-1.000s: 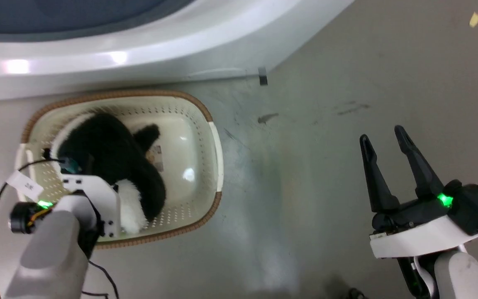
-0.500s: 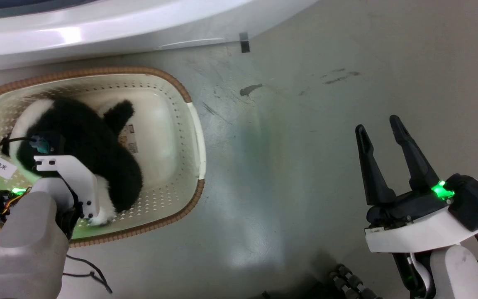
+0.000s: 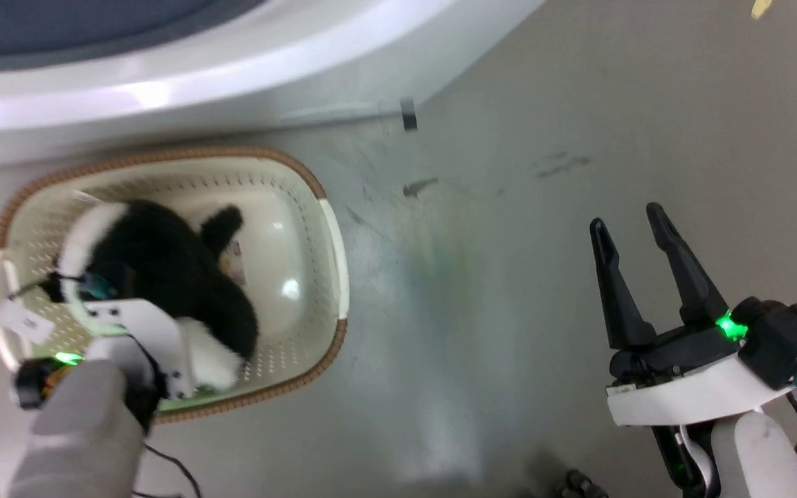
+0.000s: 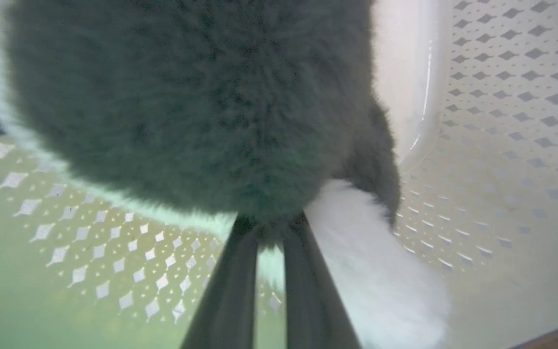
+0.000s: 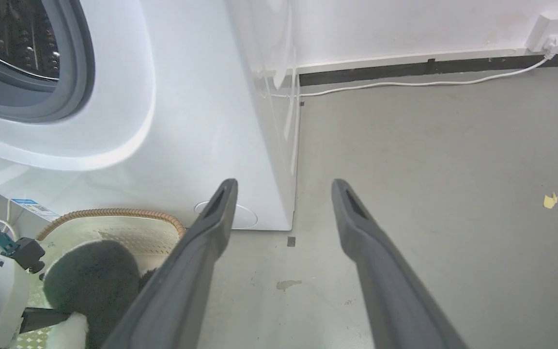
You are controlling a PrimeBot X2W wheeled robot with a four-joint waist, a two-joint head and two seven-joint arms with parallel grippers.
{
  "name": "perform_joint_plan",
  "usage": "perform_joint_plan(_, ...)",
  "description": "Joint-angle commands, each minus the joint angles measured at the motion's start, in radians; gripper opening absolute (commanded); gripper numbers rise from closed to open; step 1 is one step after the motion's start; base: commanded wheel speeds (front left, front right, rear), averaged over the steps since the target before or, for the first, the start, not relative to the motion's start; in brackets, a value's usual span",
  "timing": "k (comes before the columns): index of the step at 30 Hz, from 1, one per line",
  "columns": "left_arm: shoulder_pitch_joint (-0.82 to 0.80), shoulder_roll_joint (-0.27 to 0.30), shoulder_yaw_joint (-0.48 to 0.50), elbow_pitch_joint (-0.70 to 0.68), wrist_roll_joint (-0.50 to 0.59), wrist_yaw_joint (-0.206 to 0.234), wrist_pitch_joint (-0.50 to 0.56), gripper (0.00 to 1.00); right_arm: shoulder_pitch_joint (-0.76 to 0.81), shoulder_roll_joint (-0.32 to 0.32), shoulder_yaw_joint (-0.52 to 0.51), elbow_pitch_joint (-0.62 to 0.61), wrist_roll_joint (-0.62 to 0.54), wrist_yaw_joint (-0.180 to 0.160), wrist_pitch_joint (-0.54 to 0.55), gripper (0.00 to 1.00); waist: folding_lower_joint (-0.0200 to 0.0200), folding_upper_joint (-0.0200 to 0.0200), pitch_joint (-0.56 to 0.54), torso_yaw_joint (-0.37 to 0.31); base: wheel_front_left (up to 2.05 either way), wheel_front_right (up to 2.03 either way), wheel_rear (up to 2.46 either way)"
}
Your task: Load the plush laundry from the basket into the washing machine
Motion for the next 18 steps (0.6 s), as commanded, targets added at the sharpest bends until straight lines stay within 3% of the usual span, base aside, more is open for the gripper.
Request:
perform_joint_plan(1, 0.011, -0.021, -0.008, 0.024, -0.02, -0.011, -0.032, 0.0, 0.01, 0.004, -0.006, 0.011, -0.01, -0.001, -0.01, 1.0, -0.0001, 0.0, -0.073, 0.024, 0.0, 0.0, 0.0)
perform_joint_plan(13, 0.207, -0.117, -0.07, 0.011, -0.044, -0.029, -0.27, 0.0, 0.137, 0.004, -0.024, 0.058, -0.077, -0.001, -0.01, 1.0, -0.0001, 0.0, -0.409, 0.134, 0.0, 0.0, 0.0)
perform_joint_plan(14, 0.262, -0.136, -0.079, -0.016, -0.07, -0.03, -0.321, 0.0, 0.172, 0.004, -0.027, 0.068, -0.088, -0.001, -0.01, 1.0, -0.0001, 0.0, -0.485, 0.162, 0.0, 0.0, 0.0)
perform_joint_plan(18, 0.335, -0.143, -0.082, -0.082, -0.105, -0.03, -0.358, 0.0, 0.215, 0.004, -0.038, 0.076, -0.096, -0.001, -0.01, 1.0, -0.0001, 0.0, -0.565, 0.193, 0.0, 0.0, 0.0)
